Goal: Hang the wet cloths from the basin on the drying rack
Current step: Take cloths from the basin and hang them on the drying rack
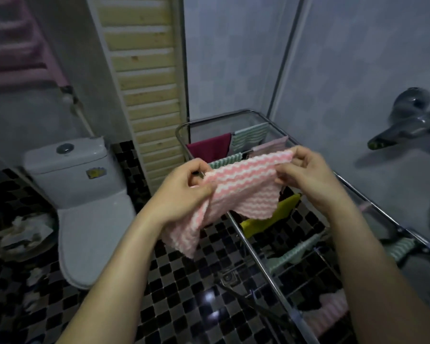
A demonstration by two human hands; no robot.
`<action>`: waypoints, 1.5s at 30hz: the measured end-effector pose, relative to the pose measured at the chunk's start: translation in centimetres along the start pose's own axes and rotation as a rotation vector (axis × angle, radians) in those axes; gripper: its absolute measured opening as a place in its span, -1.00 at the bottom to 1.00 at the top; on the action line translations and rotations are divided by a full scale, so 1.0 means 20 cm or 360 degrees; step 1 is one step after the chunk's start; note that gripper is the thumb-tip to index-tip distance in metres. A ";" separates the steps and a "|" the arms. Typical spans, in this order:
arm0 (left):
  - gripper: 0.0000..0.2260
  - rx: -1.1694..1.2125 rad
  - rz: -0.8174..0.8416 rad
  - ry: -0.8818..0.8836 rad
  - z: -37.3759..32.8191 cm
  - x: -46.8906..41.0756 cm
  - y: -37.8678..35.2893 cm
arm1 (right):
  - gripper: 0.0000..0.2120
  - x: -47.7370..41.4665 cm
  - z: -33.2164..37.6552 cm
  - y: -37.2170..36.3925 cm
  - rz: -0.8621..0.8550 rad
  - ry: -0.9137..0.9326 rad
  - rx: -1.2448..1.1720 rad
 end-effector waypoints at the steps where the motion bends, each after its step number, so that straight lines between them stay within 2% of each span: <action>1: -0.93 -0.0166 -0.0004 -0.0012 -0.01 -0.05 0.00 | -0.77 -0.02 0.01 0.03 -0.0055 0.0017 0.0056; 4: -0.93 -0.0360 0.0054 -0.0090 -0.07 -0.19 -0.04 | -0.78 -0.06 0.02 0.17 -0.0197 0.0027 0.0153; 8: -0.92 -0.0034 0.0337 -0.0152 -0.14 -0.34 -0.21 | -0.80 -0.05 -0.02 0.40 -0.0358 0.0039 0.0121; 11: -0.90 0.0143 0.0470 -0.0085 -0.16 -0.48 -0.39 | -0.85 -0.04 -0.10 0.59 -0.0411 -0.0024 0.0198; 15: -0.88 0.0154 0.0626 0.0102 -0.13 -0.67 -0.69 | -0.84 -0.04 -0.30 0.86 -0.0482 -0.0187 0.0398; 18: -0.92 0.0106 0.0705 0.0221 -0.06 -0.79 -0.91 | -0.91 -0.05 -0.48 1.04 -0.0521 -0.0337 0.0460; 25: -0.92 0.0073 0.0664 0.0517 0.15 -1.04 -1.16 | -0.91 -0.22 -0.75 1.24 -0.0540 -0.0454 0.0781; 29: -0.91 0.0159 0.0538 0.0645 0.23 -1.19 -1.20 | -0.77 -0.38 -0.81 1.29 -0.0524 -0.0511 0.1076; 32: -0.94 0.0212 0.0329 0.0712 0.29 -1.29 -1.18 | -0.72 -0.52 -0.85 1.30 -0.0547 -0.0532 0.0957; 33: -0.93 0.0178 0.0264 0.0740 0.31 -1.31 -1.16 | -0.68 -0.55 -0.85 1.29 -0.0533 -0.0525 0.0899; 35: -0.84 -0.0132 0.0202 0.0776 0.34 -1.33 -1.11 | -0.60 -0.58 -0.90 1.28 -0.0538 -0.0553 0.0772; 37: -0.75 -0.0545 0.0228 0.0752 0.34 -1.32 -1.08 | -0.67 -0.54 -0.96 1.31 -0.0666 -0.0661 0.0771; 39: -0.78 -0.0779 0.0303 0.0668 0.31 -1.30 -1.10 | -0.75 -0.49 -1.01 1.34 -0.0783 -0.0771 0.0928; 42: -0.90 -0.0889 0.0478 0.0616 0.32 -1.27 -1.19 | -0.69 -0.46 -1.13 1.33 -0.0711 -0.0931 0.0810; 45: -0.86 -0.0898 0.0517 0.0570 0.34 -1.27 -1.23 | -0.74 -0.47 -1.23 1.28 -0.0662 -0.0933 0.0354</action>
Point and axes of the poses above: each hand's wrist, its own x-axis away from the middle knuckle, its own y-axis out of the back of the hand, z = x × y, the point moved 6 cm from there along -x, towards the middle knuckle, and after that the axes turned 12 degrees about z, right-handed, at the moved point
